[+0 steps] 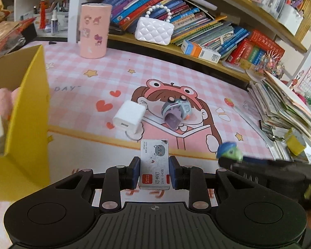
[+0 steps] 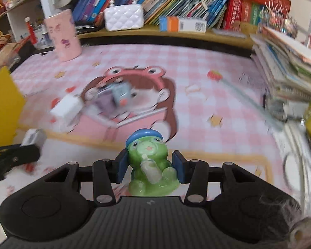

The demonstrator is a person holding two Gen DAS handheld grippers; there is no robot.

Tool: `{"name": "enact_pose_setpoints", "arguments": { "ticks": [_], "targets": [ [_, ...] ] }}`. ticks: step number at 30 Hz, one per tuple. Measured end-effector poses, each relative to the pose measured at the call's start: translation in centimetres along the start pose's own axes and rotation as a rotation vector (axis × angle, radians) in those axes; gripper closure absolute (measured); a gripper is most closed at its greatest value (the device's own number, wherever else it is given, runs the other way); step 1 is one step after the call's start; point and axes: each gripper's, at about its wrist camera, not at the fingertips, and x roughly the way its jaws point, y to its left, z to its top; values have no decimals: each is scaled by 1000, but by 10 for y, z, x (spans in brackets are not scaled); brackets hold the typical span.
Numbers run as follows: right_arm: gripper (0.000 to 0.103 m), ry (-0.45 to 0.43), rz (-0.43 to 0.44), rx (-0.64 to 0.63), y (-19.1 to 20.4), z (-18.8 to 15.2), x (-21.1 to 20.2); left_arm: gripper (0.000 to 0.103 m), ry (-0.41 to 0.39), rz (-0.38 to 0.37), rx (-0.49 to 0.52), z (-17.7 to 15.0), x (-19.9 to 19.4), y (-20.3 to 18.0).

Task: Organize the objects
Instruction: 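Carry the green dinosaur and white card up over the yellow box with both grippers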

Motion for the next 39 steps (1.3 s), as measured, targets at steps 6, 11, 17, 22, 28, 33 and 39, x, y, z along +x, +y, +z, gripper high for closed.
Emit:
{"name": "enact_pose_setpoints", "arguments": {
  "ticks": [6,11,17,22,28,33,39],
  "targets": [
    [59,-8,21,-49,36,-20,-30,76,-28,-13,-2,-14,-29,13],
    [59,-13,36,-73,61,-33,-47,76,-41,-27,7,-29,-51,23],
    [59,-5,62,-91,94,-54,-62,76,-54,-23,-12,-48,-77,46],
    [59,9,79,-116,124,-72,-74,76,-55,-4,-47,-68,-101,72],
    [59,30,120,-153,162,-97,-87,76,-57,27,-84,-88,-129,104],
    [59,38,142,-170,187,-112,-95,76,-63,45,-99,-102,-148,125],
    [59,28,153,-183,210,-126,-106,76,-76,53,-103,-110,-165,141]
  ]
}}
